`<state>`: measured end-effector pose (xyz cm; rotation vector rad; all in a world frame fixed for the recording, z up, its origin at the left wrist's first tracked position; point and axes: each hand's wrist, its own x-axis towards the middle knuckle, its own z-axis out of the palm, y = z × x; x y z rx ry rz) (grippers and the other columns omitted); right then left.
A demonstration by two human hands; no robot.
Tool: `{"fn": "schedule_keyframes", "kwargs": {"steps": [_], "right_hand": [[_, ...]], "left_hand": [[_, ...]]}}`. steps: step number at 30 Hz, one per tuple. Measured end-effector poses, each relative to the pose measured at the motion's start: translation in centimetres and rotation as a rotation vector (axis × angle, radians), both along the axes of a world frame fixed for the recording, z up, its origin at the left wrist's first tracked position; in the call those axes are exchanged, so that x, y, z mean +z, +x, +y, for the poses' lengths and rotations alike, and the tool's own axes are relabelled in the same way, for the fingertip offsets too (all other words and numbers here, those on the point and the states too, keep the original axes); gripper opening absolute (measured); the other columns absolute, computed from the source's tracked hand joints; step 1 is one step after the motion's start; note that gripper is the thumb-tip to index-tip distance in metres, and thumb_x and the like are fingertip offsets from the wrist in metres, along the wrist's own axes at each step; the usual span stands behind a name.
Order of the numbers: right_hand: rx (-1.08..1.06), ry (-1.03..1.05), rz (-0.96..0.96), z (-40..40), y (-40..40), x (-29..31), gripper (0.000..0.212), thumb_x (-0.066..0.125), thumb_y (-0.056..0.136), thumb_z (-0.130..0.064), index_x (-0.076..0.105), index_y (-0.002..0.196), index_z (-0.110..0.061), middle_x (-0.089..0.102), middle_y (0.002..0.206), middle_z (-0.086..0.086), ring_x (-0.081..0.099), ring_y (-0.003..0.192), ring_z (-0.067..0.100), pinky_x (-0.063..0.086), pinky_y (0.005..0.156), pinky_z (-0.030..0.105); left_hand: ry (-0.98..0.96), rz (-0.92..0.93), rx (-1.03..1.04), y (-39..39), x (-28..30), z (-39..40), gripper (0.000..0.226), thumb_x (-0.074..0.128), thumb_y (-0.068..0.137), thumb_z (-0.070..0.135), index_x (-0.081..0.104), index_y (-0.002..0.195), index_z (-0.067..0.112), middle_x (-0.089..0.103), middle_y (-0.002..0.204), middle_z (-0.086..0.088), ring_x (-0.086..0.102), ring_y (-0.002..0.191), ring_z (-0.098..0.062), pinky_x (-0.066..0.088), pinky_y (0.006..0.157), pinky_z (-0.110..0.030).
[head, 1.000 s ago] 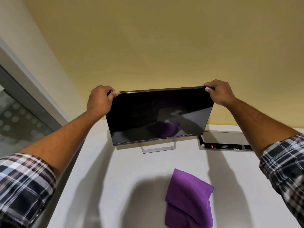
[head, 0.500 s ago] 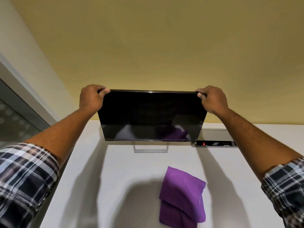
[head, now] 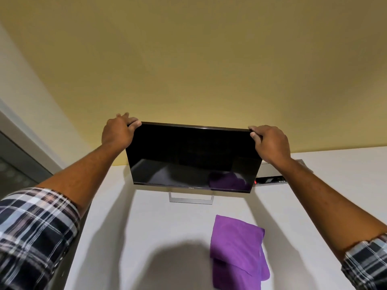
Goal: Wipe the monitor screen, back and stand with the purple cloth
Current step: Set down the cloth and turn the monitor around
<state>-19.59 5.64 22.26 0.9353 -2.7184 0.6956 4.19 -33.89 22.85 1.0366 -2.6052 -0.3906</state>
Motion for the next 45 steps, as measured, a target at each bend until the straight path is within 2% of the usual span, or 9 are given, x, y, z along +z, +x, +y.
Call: {"fn": "schedule_keyframes", "kwargs": {"steps": [5, 14, 16, 19, 23, 26, 30, 36, 45], "right_hand": [[-0.041, -0.029, -0.004, 1.2, 2.3, -0.4, 0.033, 0.059, 0.106, -0.026, 0.07, 0.136, -0.019, 0.073, 0.131, 0.003, 0.061, 0.124, 0.03, 0.049, 0.099, 0.041], [-0.113, -0.075, -0.003, 2.3, 5.2, -1.5, 0.037, 0.061, 0.104, -0.026, 0.067, 0.14, -0.018, 0.069, 0.136, 0.003, 0.056, 0.13, 0.027, 0.047, 0.105, 0.04], [-0.114, -0.066, 0.006, 2.5, 5.6, -1.8, 0.04, 0.06, 0.104, -0.027, 0.063, 0.143, -0.018, 0.066, 0.139, 0.003, 0.053, 0.134, 0.026, 0.046, 0.108, 0.042], [-0.093, -0.061, 0.0, 2.7, 5.7, -2.0, 0.042, 0.058, 0.105, -0.028, 0.06, 0.146, -0.018, 0.064, 0.143, 0.003, 0.049, 0.138, 0.025, 0.044, 0.111, 0.043], [-0.054, -0.038, -0.016, 3.2, 5.6, -1.7, 0.042, 0.058, 0.105, -0.026, 0.059, 0.146, -0.018, 0.063, 0.143, 0.002, 0.047, 0.138, 0.025, 0.043, 0.11, 0.041], [-0.016, 0.013, -0.04, 3.9, 5.7, -1.5, 0.046, 0.056, 0.105, -0.027, 0.054, 0.151, -0.022, 0.058, 0.147, 0.0, 0.042, 0.141, 0.023, 0.044, 0.109, 0.041], [0.014, 0.045, -0.055, 4.6, 5.9, -1.3, 0.05, 0.054, 0.106, -0.028, 0.048, 0.155, -0.022, 0.052, 0.153, -0.001, 0.036, 0.146, 0.022, 0.044, 0.11, 0.043], [0.039, 0.071, -0.069, 5.7, 6.5, -1.2, 0.053, 0.055, 0.105, -0.031, 0.045, 0.157, -0.023, 0.05, 0.156, -0.001, 0.034, 0.148, 0.022, 0.044, 0.11, 0.041], [0.014, 0.068, -0.077, 7.6, 9.8, -0.8, 0.054, 0.055, 0.106, -0.032, 0.045, 0.158, -0.024, 0.052, 0.153, -0.004, 0.037, 0.142, 0.022, 0.045, 0.107, 0.04]], "left_hand": [[0.044, -0.036, -0.011, -1.0, 0.6, -0.3, 0.042, 0.052, 0.1, 0.051, 0.064, 0.135, 0.03, 0.045, 0.155, -0.008, 0.045, 0.138, -0.036, 0.042, 0.107, -0.046], [-0.054, -0.03, -0.059, -1.5, 1.6, 1.2, 0.036, 0.049, 0.105, 0.036, 0.065, 0.129, 0.015, 0.051, 0.143, -0.018, 0.052, 0.124, -0.045, 0.047, 0.094, -0.05], [-0.126, -0.009, -0.127, -1.3, 1.0, 1.6, 0.035, 0.047, 0.105, 0.029, 0.063, 0.126, 0.007, 0.05, 0.144, -0.019, 0.045, 0.132, -0.044, 0.046, 0.1, -0.052], [-0.169, -0.034, -0.223, -0.7, -0.1, 3.2, 0.049, 0.051, 0.103, 0.028, 0.048, 0.142, -0.002, 0.04, 0.154, -0.023, 0.029, 0.146, -0.041, 0.029, 0.119, -0.05], [-0.15, -0.059, -0.372, -0.1, -0.8, 7.7, 0.063, 0.054, 0.102, 0.035, 0.033, 0.155, 0.006, 0.028, 0.162, -0.016, 0.019, 0.152, -0.032, 0.015, 0.125, -0.044], [-0.077, -0.119, -0.347, -0.5, -0.4, 9.6, 0.073, 0.052, 0.103, 0.038, 0.017, 0.16, 0.01, 0.01, 0.169, -0.008, 0.004, 0.156, -0.026, 0.01, 0.126, -0.041], [-0.108, -0.304, -0.298, -1.4, 0.9, 10.4, 0.079, 0.052, 0.102, 0.031, 0.005, 0.161, 0.009, -0.002, 0.17, -0.008, -0.001, 0.156, -0.024, 0.01, 0.125, -0.04], [-0.068, -0.414, -0.239, -2.7, 2.5, 11.8, 0.088, 0.053, 0.092, 0.008, 0.0, 0.161, 0.009, -0.006, 0.169, -0.006, -0.001, 0.156, -0.022, 0.01, 0.126, -0.039], [-0.044, -0.432, -0.28, -3.0, 2.9, 12.2, 0.091, 0.053, 0.088, 0.002, -0.001, 0.161, 0.012, -0.009, 0.169, -0.003, 0.001, 0.156, -0.022, 0.019, 0.125, -0.041]]}}
